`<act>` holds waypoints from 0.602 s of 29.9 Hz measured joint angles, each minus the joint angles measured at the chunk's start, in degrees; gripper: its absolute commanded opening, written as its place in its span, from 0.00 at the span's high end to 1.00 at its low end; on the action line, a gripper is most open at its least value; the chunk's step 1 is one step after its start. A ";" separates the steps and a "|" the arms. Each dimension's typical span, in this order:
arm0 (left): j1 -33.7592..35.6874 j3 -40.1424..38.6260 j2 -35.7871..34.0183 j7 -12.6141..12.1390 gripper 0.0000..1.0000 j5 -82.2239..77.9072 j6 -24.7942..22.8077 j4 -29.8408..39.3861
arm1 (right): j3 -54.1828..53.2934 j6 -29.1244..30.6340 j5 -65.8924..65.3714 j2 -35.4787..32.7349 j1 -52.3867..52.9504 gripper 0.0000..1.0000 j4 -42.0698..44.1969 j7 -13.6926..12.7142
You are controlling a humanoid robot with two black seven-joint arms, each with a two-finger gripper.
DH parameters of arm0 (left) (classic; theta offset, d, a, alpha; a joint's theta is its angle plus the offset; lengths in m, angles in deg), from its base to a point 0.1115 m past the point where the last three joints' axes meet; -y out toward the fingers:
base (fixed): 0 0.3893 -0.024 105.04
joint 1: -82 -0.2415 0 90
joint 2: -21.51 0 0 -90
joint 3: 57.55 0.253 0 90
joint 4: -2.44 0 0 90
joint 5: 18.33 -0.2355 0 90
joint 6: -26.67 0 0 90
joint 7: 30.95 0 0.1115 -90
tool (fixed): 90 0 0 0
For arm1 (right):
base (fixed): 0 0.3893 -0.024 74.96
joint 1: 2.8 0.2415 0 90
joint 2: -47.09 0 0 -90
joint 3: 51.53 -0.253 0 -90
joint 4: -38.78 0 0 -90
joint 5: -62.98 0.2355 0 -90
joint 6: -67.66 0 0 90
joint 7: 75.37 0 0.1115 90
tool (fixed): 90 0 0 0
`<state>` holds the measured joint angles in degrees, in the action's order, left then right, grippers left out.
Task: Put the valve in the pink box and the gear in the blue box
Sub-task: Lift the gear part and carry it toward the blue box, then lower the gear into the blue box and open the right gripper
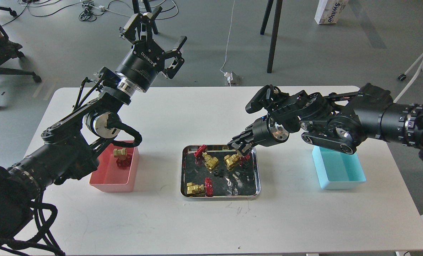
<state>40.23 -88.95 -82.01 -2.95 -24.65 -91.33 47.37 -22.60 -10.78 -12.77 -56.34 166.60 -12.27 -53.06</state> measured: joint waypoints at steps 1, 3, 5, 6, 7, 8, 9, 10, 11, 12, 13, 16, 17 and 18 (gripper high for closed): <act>-0.03 -0.10 0.02 0.00 0.11 0.06 0.00 0.00 | -0.64 0.01 0.27 -2.14 -0.22 0.78 -0.27 -0.25; -0.05 -0.20 0.47 0.00 0.11 0.12 0.00 0.00 | -1.41 0.00 0.55 -7.04 -0.73 0.78 -1.19 -0.47; -0.06 -0.16 1.04 0.00 0.11 0.12 0.00 0.00 | -1.61 -0.20 0.55 -11.46 -1.34 0.78 -2.56 -0.53; -0.06 -0.09 1.28 0.00 0.11 0.11 0.00 0.00 | -1.65 -0.37 0.48 -13.87 -1.69 0.78 -3.60 -0.53; -0.06 -0.02 1.42 0.00 0.11 0.11 0.00 0.00 | -1.66 -0.45 0.39 -15.98 -1.95 0.78 -4.54 -0.54; -0.06 0.03 1.54 0.00 0.11 0.11 0.00 0.00 | -1.66 -0.52 0.31 -18.41 -2.17 0.78 -5.69 -0.53; -0.07 0.07 1.64 0.00 0.11 0.11 0.00 0.00 | -1.66 -0.57 0.23 -20.79 -2.31 0.78 -6.86 -0.53; -0.11 0.09 1.71 0.00 0.11 0.11 0.00 0.00 | -1.58 -0.59 0.18 -22.72 -2.42 0.78 -7.77 -0.54; -0.13 0.11 1.77 0.00 0.11 0.09 0.00 0.00 | -1.41 -0.59 0.10 -24.72 -2.64 0.78 -8.65 -0.54; -0.16 0.11 1.83 0.00 0.11 0.09 0.00 0.01 | -1.25 -0.59 -0.01 -26.46 -3.07 0.78 -9.27 -0.53; -0.22 0.12 1.88 0.00 0.11 0.09 0.00 0.02 | -1.14 -0.60 -0.13 -27.71 -3.64 0.78 -9.59 -0.53; -0.33 0.17 2.24 0.00 0.11 0.04 0.00 0.02 | -1.01 -0.65 -0.86 -30.07 -6.21 0.78 -9.85 -0.52; -0.37 0.19 2.34 0.00 0.11 0.04 0.00 0.03 | -0.99 -0.74 -1.18 -30.45 -7.15 0.78 -9.76 -0.52; -0.40 0.20 2.39 0.00 0.11 0.04 0.00 0.04 | -0.99 -0.93 -1.38 -30.69 -8.00 0.78 -9.57 -0.53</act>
<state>39.83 -88.76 -79.62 -2.95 -24.61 -91.33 47.41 -23.58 -11.71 -14.15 -87.03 158.59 -21.84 -53.59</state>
